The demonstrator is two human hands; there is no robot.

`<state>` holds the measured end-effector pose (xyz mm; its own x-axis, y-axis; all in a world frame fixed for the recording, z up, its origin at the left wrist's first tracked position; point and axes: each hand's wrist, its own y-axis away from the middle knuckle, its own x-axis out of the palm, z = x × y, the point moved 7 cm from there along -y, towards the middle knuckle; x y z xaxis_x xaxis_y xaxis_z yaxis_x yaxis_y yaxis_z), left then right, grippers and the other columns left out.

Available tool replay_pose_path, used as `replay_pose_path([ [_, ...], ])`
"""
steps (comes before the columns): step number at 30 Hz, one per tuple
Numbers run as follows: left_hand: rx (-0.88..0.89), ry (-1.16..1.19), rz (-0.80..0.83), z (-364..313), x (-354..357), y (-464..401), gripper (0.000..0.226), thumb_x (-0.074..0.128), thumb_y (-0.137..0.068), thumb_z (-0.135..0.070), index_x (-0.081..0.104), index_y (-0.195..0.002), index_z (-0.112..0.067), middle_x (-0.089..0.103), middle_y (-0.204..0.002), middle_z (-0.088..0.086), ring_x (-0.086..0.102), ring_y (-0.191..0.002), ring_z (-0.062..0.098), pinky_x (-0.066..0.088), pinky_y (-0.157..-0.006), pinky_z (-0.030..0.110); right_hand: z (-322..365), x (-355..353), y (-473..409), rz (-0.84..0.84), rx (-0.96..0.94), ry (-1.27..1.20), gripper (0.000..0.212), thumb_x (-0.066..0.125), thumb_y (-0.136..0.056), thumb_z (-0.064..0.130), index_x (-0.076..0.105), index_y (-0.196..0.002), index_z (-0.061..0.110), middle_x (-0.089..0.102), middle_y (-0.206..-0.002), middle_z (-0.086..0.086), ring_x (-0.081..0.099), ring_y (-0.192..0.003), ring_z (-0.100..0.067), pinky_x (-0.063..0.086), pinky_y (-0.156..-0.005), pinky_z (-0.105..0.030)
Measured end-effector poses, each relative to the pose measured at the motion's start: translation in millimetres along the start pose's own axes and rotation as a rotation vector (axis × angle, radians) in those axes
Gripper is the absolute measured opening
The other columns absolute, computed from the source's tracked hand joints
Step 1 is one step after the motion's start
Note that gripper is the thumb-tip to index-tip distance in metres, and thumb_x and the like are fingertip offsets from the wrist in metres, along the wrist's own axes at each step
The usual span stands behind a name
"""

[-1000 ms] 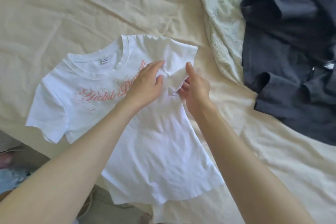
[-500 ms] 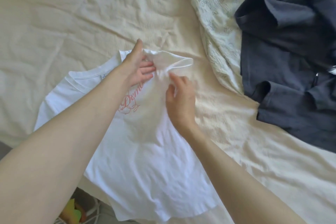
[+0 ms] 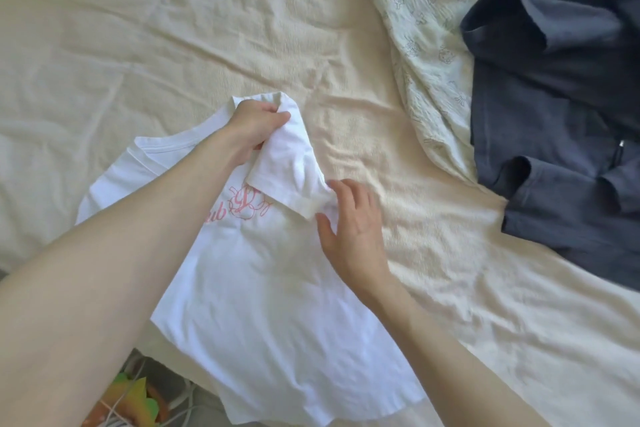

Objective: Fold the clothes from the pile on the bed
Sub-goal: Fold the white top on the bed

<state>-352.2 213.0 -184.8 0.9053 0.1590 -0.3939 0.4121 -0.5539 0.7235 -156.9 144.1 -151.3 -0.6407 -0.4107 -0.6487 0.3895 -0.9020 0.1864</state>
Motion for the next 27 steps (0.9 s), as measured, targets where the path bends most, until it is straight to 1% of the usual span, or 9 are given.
replay_pose_path([
  [3,0.099,0.088,-0.054,-3.2,1.5,-4.3,0.028,0.054,-0.095,-0.013,0.058,-0.121,-0.003,0.060,-0.113,0.009,0.057,-0.106,0.020,0.046,-0.098,0.031,-9.9,10.6,-10.5,0.140,-0.002,0.202,0.053,0.056,-0.084,0.011,0.046,-0.136,0.013,0.052,-0.128,-0.005,0.044,-0.115,-0.029,0.033,-0.098,-0.037],
  [5,0.142,0.057,-0.080,-0.5,2.9,-7.7,0.031,0.055,-0.094,-0.015,0.058,-0.123,-0.006,0.060,-0.121,0.008,0.055,-0.115,0.020,0.041,-0.104,0.032,-12.3,12.5,-18.2,0.125,-0.011,0.233,0.044,0.053,-0.087,0.014,0.050,-0.131,0.017,0.057,-0.116,-0.003,0.048,-0.108,-0.028,0.032,-0.092,-0.035],
  [9,0.233,-0.148,-0.177,5.4,0.4,-4.8,0.021,0.057,-0.092,-0.033,0.062,-0.103,-0.016,0.062,-0.097,-0.007,0.058,-0.098,0.011,0.041,-0.084,0.019,-18.8,7.0,-29.2,0.033,0.042,0.060,0.034,0.052,-0.085,0.001,0.061,-0.117,0.006,0.061,-0.096,-0.014,0.056,-0.088,-0.034,0.040,-0.078,-0.040],
  [13,0.227,-0.441,-0.303,30.7,1.6,14.3,0.037,0.044,-0.093,-0.050,0.044,-0.071,-0.020,0.052,-0.070,-0.006,0.053,-0.080,0.024,0.036,-0.068,0.031,-15.8,-3.1,-26.0,-0.011,-0.043,-0.060,0.035,0.050,-0.084,-0.007,0.066,-0.113,0.006,0.056,-0.086,-0.017,0.056,-0.070,-0.035,0.047,-0.058,-0.039],
  [17,0.276,-0.625,-0.395,48.8,1.5,25.9,0.034,0.041,-0.096,-0.046,0.040,-0.082,-0.015,0.057,-0.082,0.009,0.055,-0.086,0.034,0.032,-0.063,0.035,-13.2,-9.9,-24.8,-0.030,-0.176,-0.043,0.035,0.052,-0.079,-0.009,0.073,-0.103,0.006,0.053,-0.078,-0.019,0.052,-0.057,-0.032,0.046,-0.046,-0.037],
  [20,0.321,-0.643,-0.416,43.7,-1.7,26.8,0.031,0.043,-0.096,-0.045,0.045,-0.096,-0.014,0.059,-0.090,0.005,0.058,-0.090,0.034,0.034,-0.063,0.034,-16.2,-12.5,-24.4,-0.061,-0.218,0.115,0.033,0.059,-0.075,-0.011,0.074,-0.099,0.006,0.060,-0.086,-0.019,0.058,-0.074,-0.036,0.050,-0.060,-0.041],
  [23,0.384,-0.622,-0.458,41.9,-2.4,41.7,0.037,0.051,-0.094,-0.032,0.044,-0.123,-0.011,0.055,-0.118,0.009,0.054,-0.104,0.033,0.040,-0.072,0.040,-10.2,-10.6,-16.3,-0.082,-0.269,0.308,0.032,0.062,-0.074,0.002,0.071,-0.104,0.008,0.062,-0.115,-0.018,0.057,-0.110,-0.040,0.047,-0.087,-0.050],
  [25,0.514,-0.704,-0.497,41.7,0.4,62.9,0.042,0.053,-0.091,-0.017,0.044,-0.131,-0.005,0.050,-0.128,0.016,0.049,-0.116,0.034,0.042,-0.084,0.045,-0.8,0.1,-6.9,-0.022,-0.356,0.386,0.036,0.061,-0.079,0.012,0.066,-0.114,0.007,0.055,-0.132,-0.018,0.048,-0.126,-0.038,0.035,-0.103,-0.056],
  [27,0.715,-0.884,-0.465,50.9,15.2,88.4,0.045,0.052,-0.089,-0.008,0.048,-0.133,-0.002,0.049,-0.135,0.019,0.046,-0.126,0.037,0.041,-0.096,0.048,1.9,14.1,4.0,0.083,-0.407,0.460,0.043,0.061,-0.084,0.021,0.060,-0.125,0.007,0.050,-0.139,-0.016,0.043,-0.132,-0.035,0.028,-0.108,-0.058],
])
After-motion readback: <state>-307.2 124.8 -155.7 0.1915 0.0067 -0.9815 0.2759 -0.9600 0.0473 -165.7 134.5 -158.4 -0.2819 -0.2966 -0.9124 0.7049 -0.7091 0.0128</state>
